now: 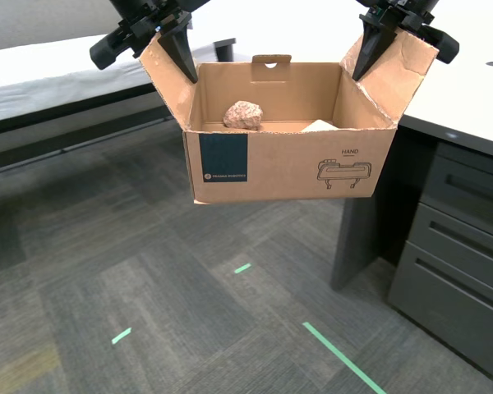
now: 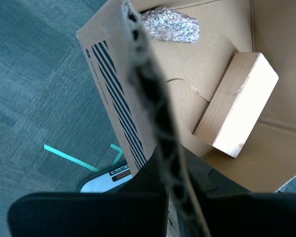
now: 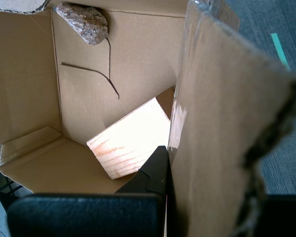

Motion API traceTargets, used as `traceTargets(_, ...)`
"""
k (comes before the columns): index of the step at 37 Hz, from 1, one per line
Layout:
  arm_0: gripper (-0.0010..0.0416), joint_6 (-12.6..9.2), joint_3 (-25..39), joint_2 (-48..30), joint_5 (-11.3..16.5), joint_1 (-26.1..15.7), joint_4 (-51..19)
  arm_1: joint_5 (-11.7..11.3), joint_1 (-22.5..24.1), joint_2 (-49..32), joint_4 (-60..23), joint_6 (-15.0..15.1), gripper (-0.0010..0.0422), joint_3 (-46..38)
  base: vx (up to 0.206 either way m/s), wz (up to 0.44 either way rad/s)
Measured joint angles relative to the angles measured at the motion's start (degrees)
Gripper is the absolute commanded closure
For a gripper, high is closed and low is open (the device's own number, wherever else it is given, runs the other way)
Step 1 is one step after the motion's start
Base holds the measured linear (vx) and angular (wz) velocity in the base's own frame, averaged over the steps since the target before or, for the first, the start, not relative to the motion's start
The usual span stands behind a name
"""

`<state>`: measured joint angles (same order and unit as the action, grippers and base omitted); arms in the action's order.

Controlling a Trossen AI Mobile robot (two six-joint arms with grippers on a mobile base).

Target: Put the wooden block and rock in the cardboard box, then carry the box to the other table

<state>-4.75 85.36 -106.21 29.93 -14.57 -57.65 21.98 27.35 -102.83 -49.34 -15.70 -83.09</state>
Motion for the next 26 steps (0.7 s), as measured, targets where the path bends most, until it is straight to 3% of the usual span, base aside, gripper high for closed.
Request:
traceTargets(6,0.0407,0.0,0.0,0.0,0.0,0.0,0.0,0.0,0.0,0.0,-0.6,-2.1,0.0413,0.0,0.044,0.130)
traceTargets(15,0.0407,0.0,0.0,0.0,0.1,0.0,-0.5,-0.2,0.3,0.0,-2.8,-2.1,0.0413,0.0,0.089,0.062)
traceTargets(26,0.0407,0.3,0.0,0.0,0.1,-0.1,-0.5,-1.3,0.3,0.0,-2.4,0.0,0.0413,0.0,0.131,0.050)
